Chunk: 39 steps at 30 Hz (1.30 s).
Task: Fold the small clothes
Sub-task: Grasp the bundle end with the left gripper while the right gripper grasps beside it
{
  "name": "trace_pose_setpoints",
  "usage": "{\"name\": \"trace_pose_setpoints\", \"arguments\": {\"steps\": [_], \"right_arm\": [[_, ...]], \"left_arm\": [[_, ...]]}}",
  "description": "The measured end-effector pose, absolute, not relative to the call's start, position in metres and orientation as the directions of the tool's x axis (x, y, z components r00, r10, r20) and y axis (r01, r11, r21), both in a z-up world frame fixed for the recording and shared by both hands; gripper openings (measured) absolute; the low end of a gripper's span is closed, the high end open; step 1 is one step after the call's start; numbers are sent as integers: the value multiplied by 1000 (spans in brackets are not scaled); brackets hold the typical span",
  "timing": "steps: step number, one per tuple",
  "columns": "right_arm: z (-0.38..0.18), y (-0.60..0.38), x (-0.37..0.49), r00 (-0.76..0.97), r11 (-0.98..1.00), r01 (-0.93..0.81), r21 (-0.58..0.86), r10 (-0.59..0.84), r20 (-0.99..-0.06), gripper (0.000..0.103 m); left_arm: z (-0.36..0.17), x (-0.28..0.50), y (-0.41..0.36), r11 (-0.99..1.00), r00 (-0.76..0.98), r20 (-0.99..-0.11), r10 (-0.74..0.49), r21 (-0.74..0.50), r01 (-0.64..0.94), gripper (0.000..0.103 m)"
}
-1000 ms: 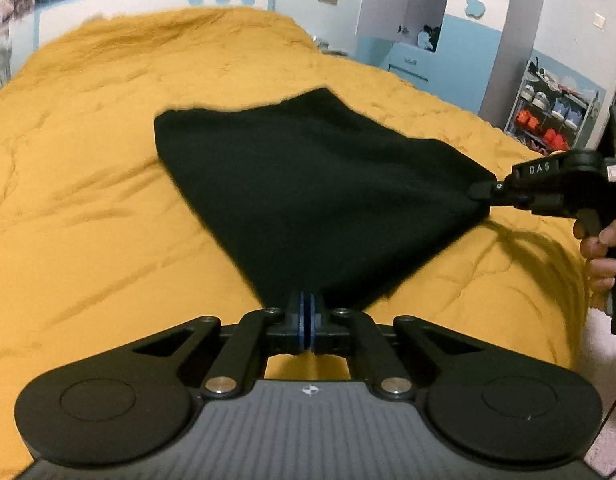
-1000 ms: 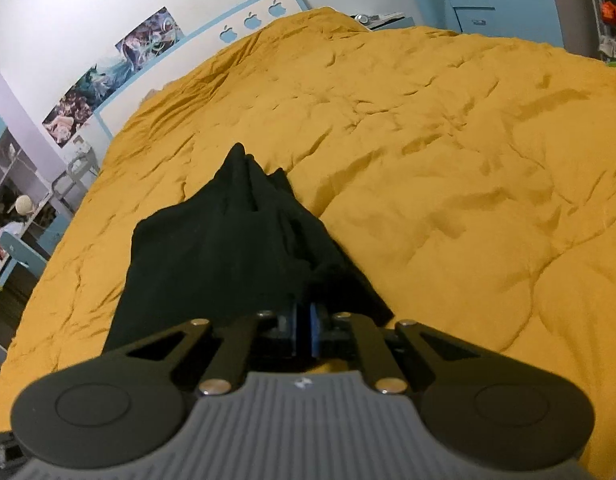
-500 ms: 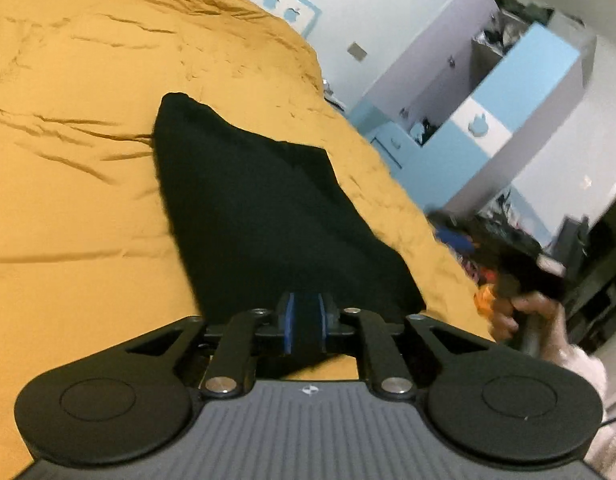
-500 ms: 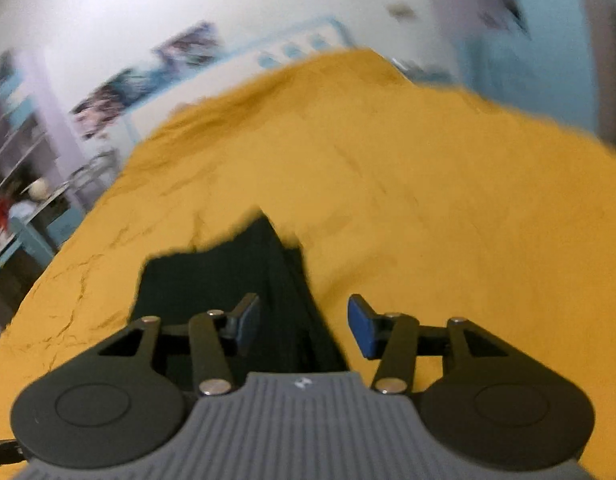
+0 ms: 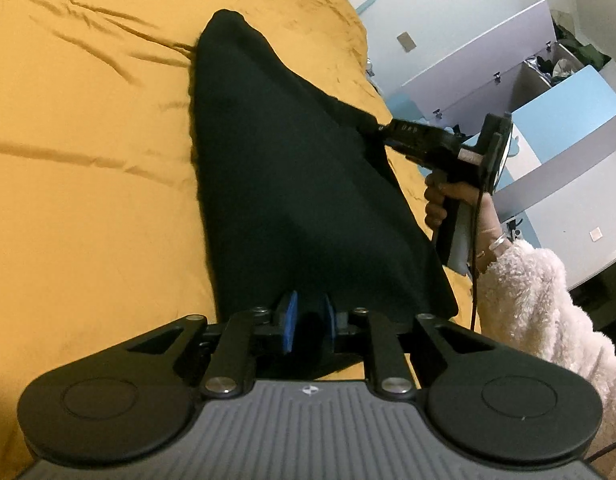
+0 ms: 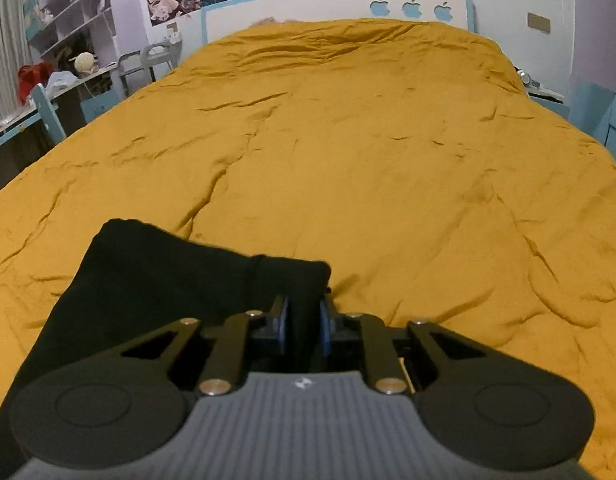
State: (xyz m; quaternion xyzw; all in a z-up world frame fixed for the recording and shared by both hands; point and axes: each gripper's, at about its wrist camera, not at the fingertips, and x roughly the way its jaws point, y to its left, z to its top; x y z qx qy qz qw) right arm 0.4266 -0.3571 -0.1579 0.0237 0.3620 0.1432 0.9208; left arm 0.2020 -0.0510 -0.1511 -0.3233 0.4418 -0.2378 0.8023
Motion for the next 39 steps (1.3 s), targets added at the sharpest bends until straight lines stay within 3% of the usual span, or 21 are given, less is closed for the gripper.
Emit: {"name": "trace_pose_setpoints", "arguments": {"steps": [3,7,9,10,13,16,22,26,28,29,30,35,39], "right_arm": [[-155,-362,427,722,967,-218,132,251,-645,0],[-183,-370,436,661,968,-195,160,250,-707,1],[-180,-370,431,684,973,-190,133,228,-693,10],[-172,-372,425,701,974,-180,138,225,-677,21],[-141,-390,387,733,951,-215,221,307,-607,21],[-119,-404,331,718,931,-270,246,365,-592,34],[-124,-434,226,674,929,-274,248,370,-640,34],[-140,-426,191,677,941,-289,177,332,-656,34],[-148,-424,187,660,934,-297,196,350,-665,26],[-151,-424,187,658,936,-291,197,345,-669,11],[-154,-423,191,645,938,-283,199,340,-684,3],[-135,-431,183,690,934,-248,258,357,-630,0],[-167,-430,193,622,945,-217,243,326,-712,0]], "left_arm": [[-150,199,-54,696,500,-562,-659,-708,121,21],[-151,197,-57,698,497,-566,-658,-706,120,21],[-150,195,-57,702,496,-569,-655,-702,122,21],[-151,195,-56,703,495,-570,-655,-701,124,21],[-150,196,-56,701,494,-570,-657,-703,120,21],[-151,199,-56,699,494,-570,-657,-706,116,21],[-151,198,-57,706,500,-570,-652,-697,126,21],[-150,197,-58,709,498,-575,-649,-694,122,21],[-150,197,-58,711,497,-578,-647,-693,119,21],[-150,197,-59,712,497,-580,-646,-692,119,21],[-150,198,-59,714,497,-580,-645,-690,122,21],[-146,195,-62,739,491,-599,-633,-657,150,21],[-150,195,-53,712,472,-589,-656,-691,127,21]]}}
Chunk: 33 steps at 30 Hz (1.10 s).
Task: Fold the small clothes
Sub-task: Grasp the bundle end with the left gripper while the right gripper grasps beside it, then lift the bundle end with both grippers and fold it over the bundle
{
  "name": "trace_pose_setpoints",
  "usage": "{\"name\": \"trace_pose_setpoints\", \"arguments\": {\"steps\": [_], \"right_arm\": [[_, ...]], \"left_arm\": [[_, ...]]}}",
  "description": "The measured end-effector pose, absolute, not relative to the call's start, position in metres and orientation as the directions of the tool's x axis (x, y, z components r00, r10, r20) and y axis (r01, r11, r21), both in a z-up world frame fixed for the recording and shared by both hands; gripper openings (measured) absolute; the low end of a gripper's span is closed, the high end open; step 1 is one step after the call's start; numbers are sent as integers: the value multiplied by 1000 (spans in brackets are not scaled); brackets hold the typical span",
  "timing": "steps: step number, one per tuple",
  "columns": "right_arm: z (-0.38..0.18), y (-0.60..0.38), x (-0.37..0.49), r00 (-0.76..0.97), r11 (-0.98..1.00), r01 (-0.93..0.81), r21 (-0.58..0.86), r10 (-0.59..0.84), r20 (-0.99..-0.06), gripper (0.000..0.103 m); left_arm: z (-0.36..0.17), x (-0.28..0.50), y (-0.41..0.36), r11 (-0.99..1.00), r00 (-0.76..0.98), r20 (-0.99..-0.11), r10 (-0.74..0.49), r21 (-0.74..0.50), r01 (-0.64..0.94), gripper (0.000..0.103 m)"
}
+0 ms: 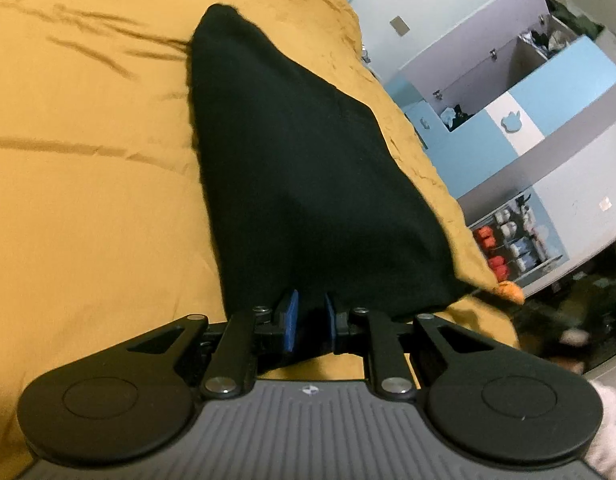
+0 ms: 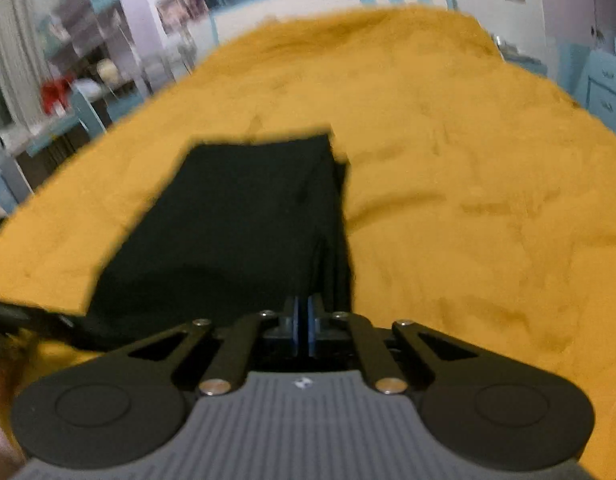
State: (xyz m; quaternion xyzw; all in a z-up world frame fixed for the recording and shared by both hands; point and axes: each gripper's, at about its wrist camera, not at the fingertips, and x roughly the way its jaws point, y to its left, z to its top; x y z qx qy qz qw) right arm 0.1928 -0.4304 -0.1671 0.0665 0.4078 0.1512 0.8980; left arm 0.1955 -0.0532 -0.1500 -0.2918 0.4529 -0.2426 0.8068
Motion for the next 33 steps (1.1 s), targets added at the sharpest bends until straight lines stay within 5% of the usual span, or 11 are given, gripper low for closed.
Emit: {"name": "trace_pose_setpoints", "arguments": {"steps": [3,4,5,7,9,13,23,33], "right_arm": [[-171,-437,192,629,930,-209,304,366,-686,5],[-165,-442,192,631,907,-222,358,413,-657,25],[-159,-446,193,642,887,-236,396,448,-622,57],[-140,-456,197,707,852,-271,447,492,-508,80],[-129,-460,218,713,828,-293,479,523,-468,81],[-131,-457,284,682,804,-296,516,556,-475,81],[-198,-452,400,495,788,-162,594,586,-641,80],[-243,-444,437,430,615,-86,784,733,-527,82]], "left_arm": [[-146,195,-42,684,459,-572,-679,-721,112,20],[-143,194,-36,666,463,-555,-691,-738,109,21],[-139,192,-29,647,477,-535,-697,-757,95,21],[-132,190,-15,615,505,-501,-703,-784,79,33],[-128,190,-5,607,533,-495,-686,-793,44,53],[-133,195,8,562,555,-483,-677,-827,-34,64],[-168,211,6,498,456,-500,-736,-857,-135,74],[-180,237,-39,513,372,-508,-777,-853,-95,80]]}}
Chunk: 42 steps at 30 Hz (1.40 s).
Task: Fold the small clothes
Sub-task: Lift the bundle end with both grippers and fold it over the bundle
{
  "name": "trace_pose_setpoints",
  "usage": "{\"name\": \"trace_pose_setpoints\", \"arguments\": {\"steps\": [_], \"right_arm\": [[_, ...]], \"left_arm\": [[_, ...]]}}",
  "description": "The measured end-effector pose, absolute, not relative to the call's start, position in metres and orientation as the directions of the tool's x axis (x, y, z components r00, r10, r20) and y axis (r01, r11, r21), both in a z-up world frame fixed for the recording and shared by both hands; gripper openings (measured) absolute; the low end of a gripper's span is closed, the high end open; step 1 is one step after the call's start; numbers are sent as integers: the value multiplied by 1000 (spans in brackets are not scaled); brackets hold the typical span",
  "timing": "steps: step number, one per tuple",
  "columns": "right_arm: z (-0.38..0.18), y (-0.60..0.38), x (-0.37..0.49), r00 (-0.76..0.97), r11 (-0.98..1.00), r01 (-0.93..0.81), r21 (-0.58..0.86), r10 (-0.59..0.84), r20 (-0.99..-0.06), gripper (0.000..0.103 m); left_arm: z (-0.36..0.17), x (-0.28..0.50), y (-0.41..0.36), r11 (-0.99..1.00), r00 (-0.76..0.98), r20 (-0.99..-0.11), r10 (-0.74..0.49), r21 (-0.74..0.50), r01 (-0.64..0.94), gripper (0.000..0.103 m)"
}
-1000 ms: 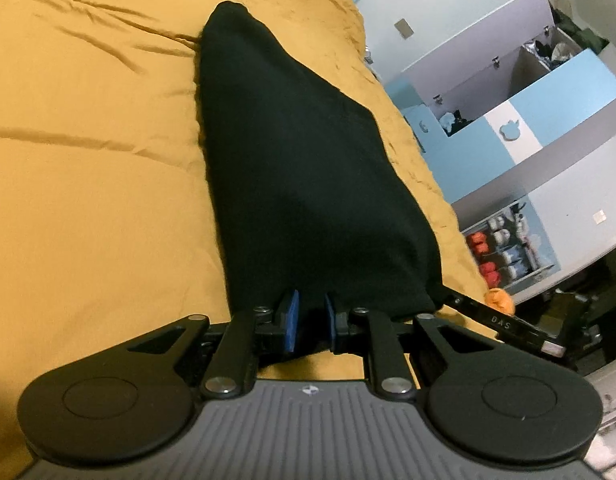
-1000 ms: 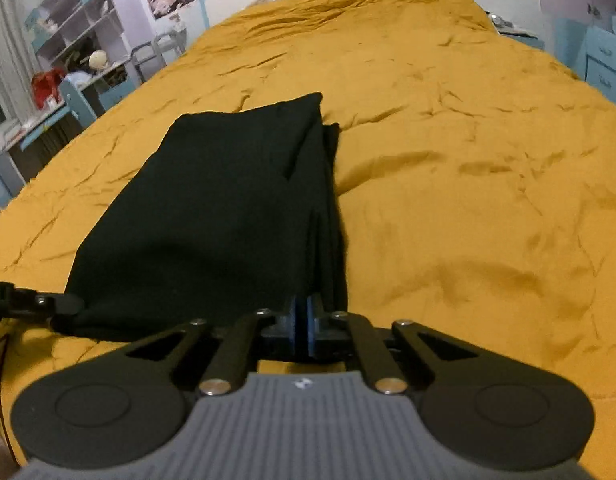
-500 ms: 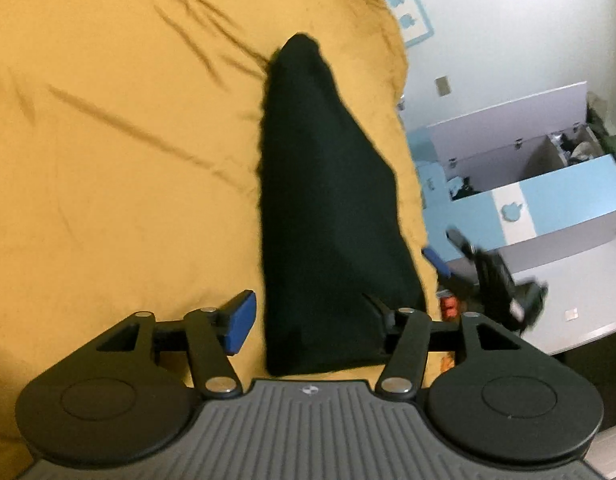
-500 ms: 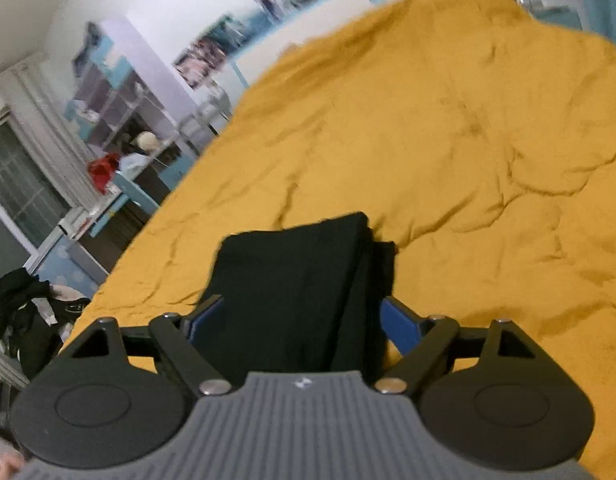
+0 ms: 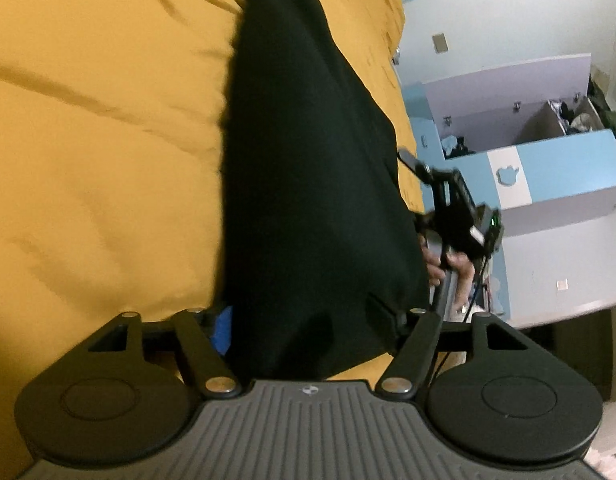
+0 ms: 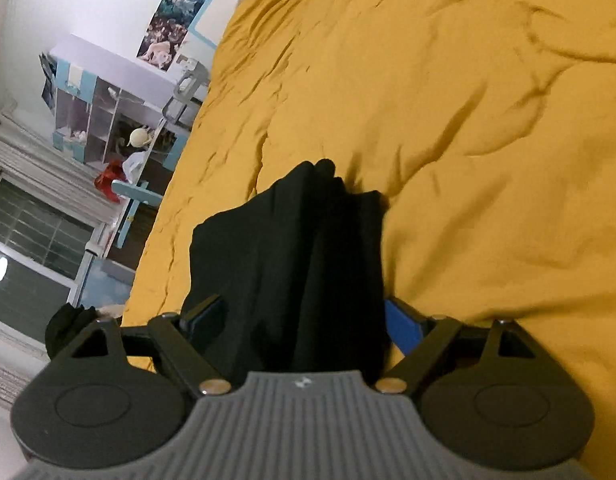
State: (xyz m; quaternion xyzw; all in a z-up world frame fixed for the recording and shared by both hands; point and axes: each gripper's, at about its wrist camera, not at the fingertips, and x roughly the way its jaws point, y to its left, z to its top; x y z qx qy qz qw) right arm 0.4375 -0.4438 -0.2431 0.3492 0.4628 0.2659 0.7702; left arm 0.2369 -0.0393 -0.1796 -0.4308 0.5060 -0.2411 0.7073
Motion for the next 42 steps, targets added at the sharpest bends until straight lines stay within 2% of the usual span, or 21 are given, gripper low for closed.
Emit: {"name": "trace_pose_setpoints", "arguments": {"steps": [9,20,22,23,24,25,26,28,30,34,42], "right_arm": [[-256,-423,479,427,583,-88,808,754,-498,83],[-262,-413,493,442,569,-82,818,757,-482,82],[-261,-412,491,454,587,-86,805,743,-493,78],[-260,-411,490,460,604,-89,792,730,-505,69],[-259,-410,490,462,629,-89,772,713,-527,63],[-258,-409,489,466,652,-82,754,693,-549,45],[-258,-408,489,470,655,-74,752,688,-553,37],[-254,-408,487,486,651,-67,756,684,-545,30],[-241,-404,483,503,663,-81,744,672,-544,28],[-200,-392,478,514,662,-136,737,683,-519,25],[-99,-338,457,514,634,-312,708,739,-436,25]], "left_arm": [[-177,236,-60,535,335,-521,-785,-843,-57,90],[-183,236,-63,510,331,-498,-802,-858,-55,91],[-184,235,-61,507,337,-494,-801,-860,-57,90],[-180,234,-70,506,347,-493,-798,-860,-59,88],[-179,232,-70,511,355,-497,-792,-857,-61,72],[-180,231,-69,517,363,-502,-785,-854,-63,56],[-182,230,-68,505,371,-492,-788,-860,-69,48],[-186,227,-62,458,386,-461,-799,-882,-106,34],[-184,224,-57,420,406,-436,-803,-898,-132,28],[-161,218,-54,442,434,-431,-792,-893,-80,20],[-100,196,-9,402,547,-324,-772,-915,25,17]]}}
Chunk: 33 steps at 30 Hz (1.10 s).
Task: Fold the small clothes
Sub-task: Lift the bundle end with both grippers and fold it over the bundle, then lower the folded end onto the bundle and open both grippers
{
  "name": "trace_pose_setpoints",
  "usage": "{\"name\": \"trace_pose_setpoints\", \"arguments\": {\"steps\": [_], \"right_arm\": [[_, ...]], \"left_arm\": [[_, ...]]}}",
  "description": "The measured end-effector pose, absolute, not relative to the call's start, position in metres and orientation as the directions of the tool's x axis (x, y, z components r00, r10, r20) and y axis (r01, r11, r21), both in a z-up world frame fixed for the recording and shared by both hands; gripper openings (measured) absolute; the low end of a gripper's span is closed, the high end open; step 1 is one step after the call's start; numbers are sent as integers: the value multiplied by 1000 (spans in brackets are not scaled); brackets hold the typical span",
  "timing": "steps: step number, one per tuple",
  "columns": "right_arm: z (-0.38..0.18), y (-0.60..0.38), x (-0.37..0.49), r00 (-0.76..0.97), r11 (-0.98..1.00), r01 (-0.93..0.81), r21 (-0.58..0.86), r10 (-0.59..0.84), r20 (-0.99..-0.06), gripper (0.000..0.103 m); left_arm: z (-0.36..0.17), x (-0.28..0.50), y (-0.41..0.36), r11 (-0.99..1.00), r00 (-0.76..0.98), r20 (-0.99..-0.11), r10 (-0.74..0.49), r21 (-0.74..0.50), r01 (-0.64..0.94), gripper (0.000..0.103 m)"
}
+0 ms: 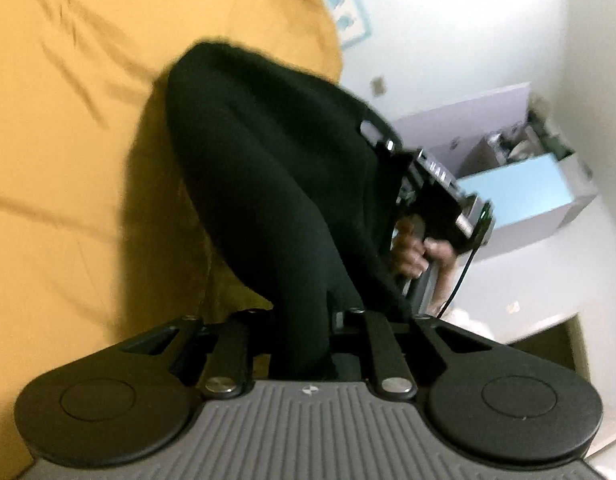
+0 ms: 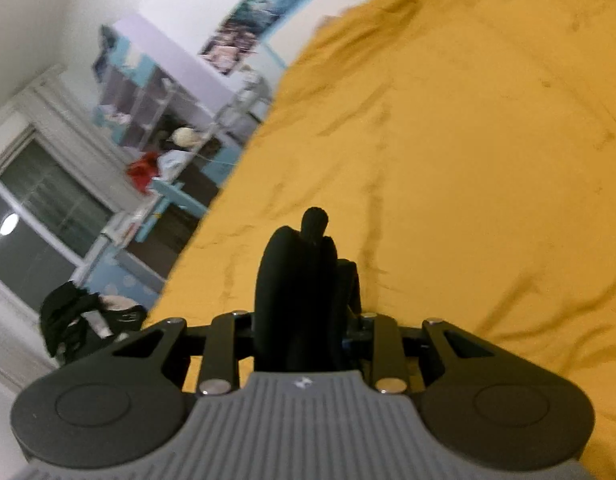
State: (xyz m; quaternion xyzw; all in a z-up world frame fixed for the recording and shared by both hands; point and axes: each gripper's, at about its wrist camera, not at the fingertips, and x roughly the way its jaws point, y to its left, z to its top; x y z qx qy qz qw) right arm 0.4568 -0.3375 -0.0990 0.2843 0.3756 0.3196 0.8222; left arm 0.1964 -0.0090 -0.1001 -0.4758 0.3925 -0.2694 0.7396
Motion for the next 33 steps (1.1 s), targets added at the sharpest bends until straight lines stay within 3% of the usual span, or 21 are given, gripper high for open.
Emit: {"name": "trace_pose_setpoints", "arguments": {"steps": [6,11,14,18,20,22,24,26,29,33], "right_arm": [[-63,-257,461,465,508,-409,758,831,-307,25],[-78,-163,478,382,405,-457,792,893,-237,25],[-121,-115,496,340,406,-407,818,899,-277,25],[-199,-66,511,296,561,-322,762,825,-482,25],[-231,-60,513,324,653,-273,707,754,-571,25],[-250,-73,518,317,596,-219,773,792,-521,26],[-249,-78,517,323,599,-235,766,791,-520,27],[-237,-79,514,330,639,-261,723,764,-555,38],[-196,-88,499,394,736,-309,602,676,-623,42],[-132,-124,440,487,724,-469,506,690,-536,41]], "left_arm": [[-48,159,62,475,677,-312,-666,-878,62,17],[-43,128,110,536,742,-357,-567,-844,2,17],[-82,122,133,512,735,-416,-535,-852,-110,17],[-161,118,139,488,661,-531,-531,-829,-273,15],[-180,113,142,461,667,-504,-549,-848,-261,15],[-178,111,141,462,669,-486,-562,-856,-233,15],[-176,111,141,475,657,-491,-572,-851,-223,15],[-180,111,154,478,635,-500,-589,-849,-225,18],[-161,109,168,493,623,-522,-582,-836,-239,19],[-122,85,167,608,650,-601,-465,-750,-259,19]]}}
